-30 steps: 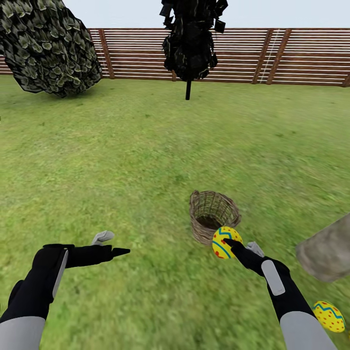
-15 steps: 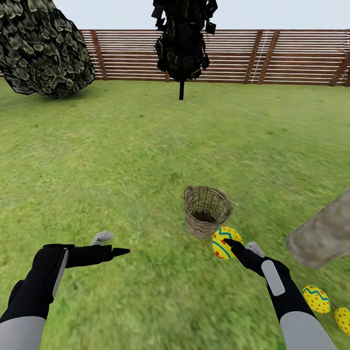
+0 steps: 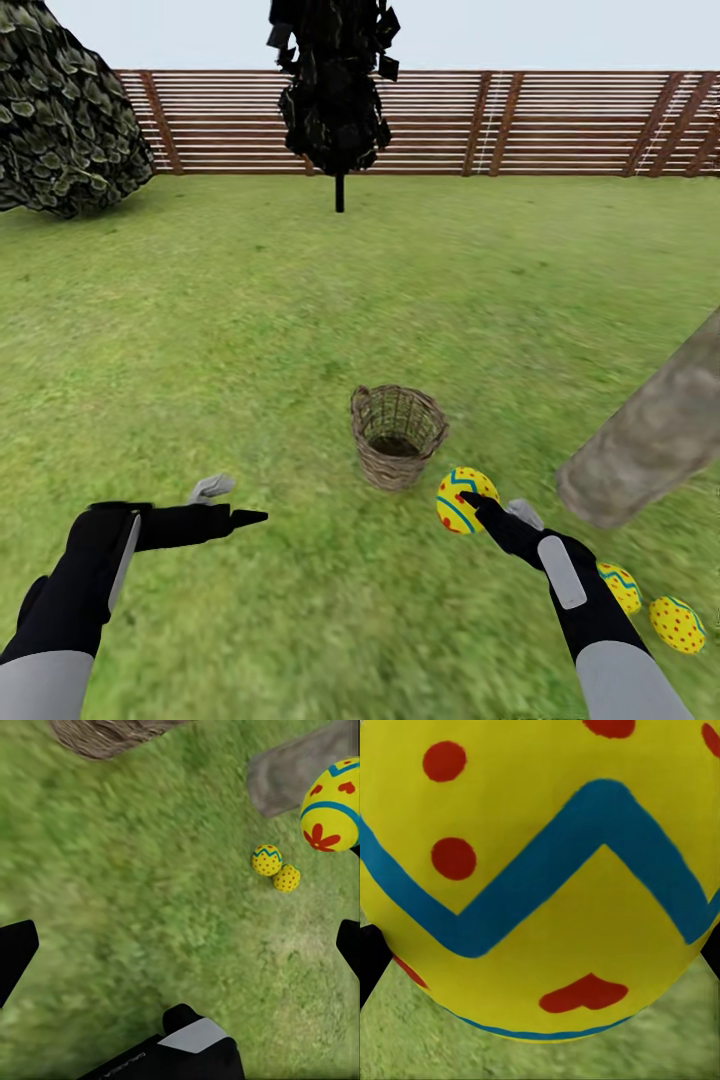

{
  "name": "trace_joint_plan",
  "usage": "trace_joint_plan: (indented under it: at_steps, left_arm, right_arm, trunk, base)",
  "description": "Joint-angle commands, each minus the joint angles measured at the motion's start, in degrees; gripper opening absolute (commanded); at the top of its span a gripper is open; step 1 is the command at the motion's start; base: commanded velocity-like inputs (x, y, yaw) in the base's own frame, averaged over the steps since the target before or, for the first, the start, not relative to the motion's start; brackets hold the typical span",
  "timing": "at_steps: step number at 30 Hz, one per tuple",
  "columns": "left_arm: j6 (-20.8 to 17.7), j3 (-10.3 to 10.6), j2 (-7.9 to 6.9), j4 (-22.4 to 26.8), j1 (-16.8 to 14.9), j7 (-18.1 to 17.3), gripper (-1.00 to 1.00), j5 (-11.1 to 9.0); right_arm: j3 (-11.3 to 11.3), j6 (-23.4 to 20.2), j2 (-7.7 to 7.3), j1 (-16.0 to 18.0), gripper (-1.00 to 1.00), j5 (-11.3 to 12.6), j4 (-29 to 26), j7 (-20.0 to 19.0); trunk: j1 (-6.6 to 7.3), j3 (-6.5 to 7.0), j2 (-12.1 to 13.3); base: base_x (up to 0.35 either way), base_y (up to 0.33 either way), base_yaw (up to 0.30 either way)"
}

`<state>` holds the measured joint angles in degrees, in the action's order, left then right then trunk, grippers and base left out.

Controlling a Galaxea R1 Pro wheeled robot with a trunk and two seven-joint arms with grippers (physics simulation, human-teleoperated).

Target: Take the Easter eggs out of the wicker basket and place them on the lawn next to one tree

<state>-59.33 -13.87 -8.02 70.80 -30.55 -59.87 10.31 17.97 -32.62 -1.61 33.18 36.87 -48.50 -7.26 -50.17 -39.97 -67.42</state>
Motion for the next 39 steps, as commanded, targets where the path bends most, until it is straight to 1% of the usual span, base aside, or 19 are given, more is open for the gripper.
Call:
trace_joint_plan:
  at_steps: [1, 4, 6, 8, 14, 21, 26, 39]
  left_arm:
    - [-0.3, -0.1, 0.02, 0.0, 0.0, -0.6, 1.00, 0.6]
    - [-0.4, -0.1, 0.02, 0.0, 0.0, -0.6, 1.00, 0.6]
    - [-0.4, 0.3, 0.02, 0.0, 0.0, -0.6, 1.00, 0.6]
    - [-0.3, 0.6, 0.02, 0.0, 0.0, -0.6, 1.00, 0.6]
    - [-0.3, 0.7, 0.02, 0.0, 0.0, -0.5, 1.00, 0.6]
    - [-0.1, 0.6, 0.02, 0.0, 0.0, -0.6, 1.00, 0.6]
    - [-0.1, 0.7, -0.04, 0.0, 0.0, -0.6, 1.00, 0.6]
    - [-0.1, 0.7, 0.01, 0.0, 0.0, -0.6, 1.00, 0.6]
  right_arm:
    - [0.2, -0.3, 0.01, 0.0, -1.00, 0.0, 0.1, -0.2]
    - [0.3, 0.0, -0.07, 0.0, -1.00, 0.0, 1.6, -0.1]
    - [0.3, 2.2, -0.12, 0.0, -1.00, 0.1, 1.8, 0.1]
    - [0.2, 3.2, -0.10, 0.0, -1.00, 0.1, 1.9, 0.2]
    - [0.2, 3.5, -0.10, 0.0, -1.00, 0.1, 1.9, 0.2]
    - [0.2, 3.7, -0.04, 0.0, -1.00, 0.1, 1.9, 0.2]
    - [0.2, 3.6, 0.00, 0.0, -1.00, 0.1, 1.9, 0.2]
    - [0.2, 3.7, 0.01, 0.0, -1.00, 0.1, 2.0, 0.2]
  trunk:
    - [0.22, 0.19, 0.4]
    - [0.88, 0.86, 1.6]
    - [1.32, 1.31, 2.4]
    - [1.76, 1.74, 3.2]
    - [3.08, 2.84, 5.6]
    - [3.08, 2.84, 5.6]
    - [3.08, 2.84, 5.6]
    - [3.08, 2.86, 5.6]
  base:
    - [0.000, 0.000, -0.128]
    - [0.000, 0.000, -0.116]
    - [0.000, 0.000, -0.113]
    - [0.000, 0.000, -0.159]
    - [0.000, 0.000, -0.265]
    - [-0.008, -0.001, -0.280]
    - [-0.235, -0.065, -0.281]
    - [-0.223, -0.206, -0.283]
